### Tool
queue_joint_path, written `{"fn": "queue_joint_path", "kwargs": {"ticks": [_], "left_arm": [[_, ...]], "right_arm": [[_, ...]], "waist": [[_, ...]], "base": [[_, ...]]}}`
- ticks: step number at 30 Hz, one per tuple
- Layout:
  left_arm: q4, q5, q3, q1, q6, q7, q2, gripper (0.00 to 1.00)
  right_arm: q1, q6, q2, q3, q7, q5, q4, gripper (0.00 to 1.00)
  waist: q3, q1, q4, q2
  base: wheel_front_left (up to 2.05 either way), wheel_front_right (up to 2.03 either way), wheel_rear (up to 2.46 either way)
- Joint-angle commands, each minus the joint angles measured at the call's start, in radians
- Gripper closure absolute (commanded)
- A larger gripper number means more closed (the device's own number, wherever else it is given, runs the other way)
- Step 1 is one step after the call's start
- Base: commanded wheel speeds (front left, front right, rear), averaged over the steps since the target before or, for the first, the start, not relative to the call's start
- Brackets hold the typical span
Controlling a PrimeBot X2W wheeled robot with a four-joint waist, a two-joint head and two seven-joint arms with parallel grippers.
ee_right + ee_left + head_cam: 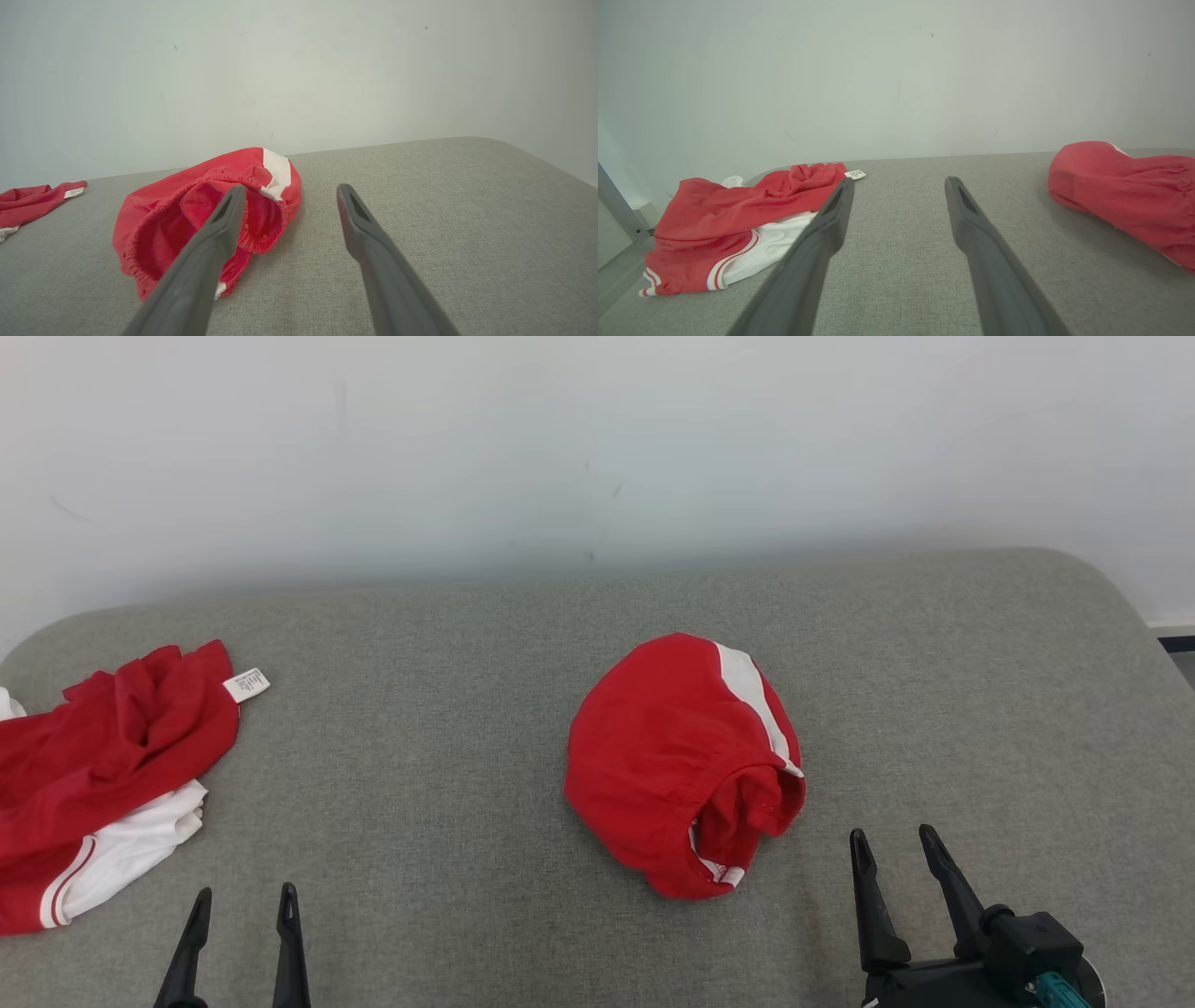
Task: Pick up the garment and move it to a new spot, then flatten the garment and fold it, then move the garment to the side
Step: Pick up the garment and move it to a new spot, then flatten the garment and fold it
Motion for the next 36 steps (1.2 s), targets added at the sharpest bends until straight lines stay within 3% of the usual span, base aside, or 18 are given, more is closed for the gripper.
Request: {"fn": "queue_joint_path", "kwargs": {"ticks": [1,25,36], "left_arm": [[0.002,0.001,0.003,0.014,-0.002,-0.003,-0.003,0.00],[0.009,-0.008,0.007,-0.008,0.005,-0.003,-0.014,0.00],[0.021,-0.015,-0.022,-0.027,0.001,-0.003,-0.020,0.00]], "right_arm": [[0.001,-0.002,0.001,0.002,-0.001,0.000,0.001,0.00],[-0.012,-0.002,0.001,0.025,-0.001,0.016,0.008,0.00],[-0.139,-0.002,-0.005,0.004,0.000,-0.052,0.114,0.00]], "waist": [[-0.001,0.0000,0.000,0.0000],[0.005,0.0000,0.016,0.0000],[0.015,0.0000,0.061,0.0000]], "base": [[0.00,0.00,0.00],[0.00,0.00,0.00],[0.00,0.00,0.00]]}}
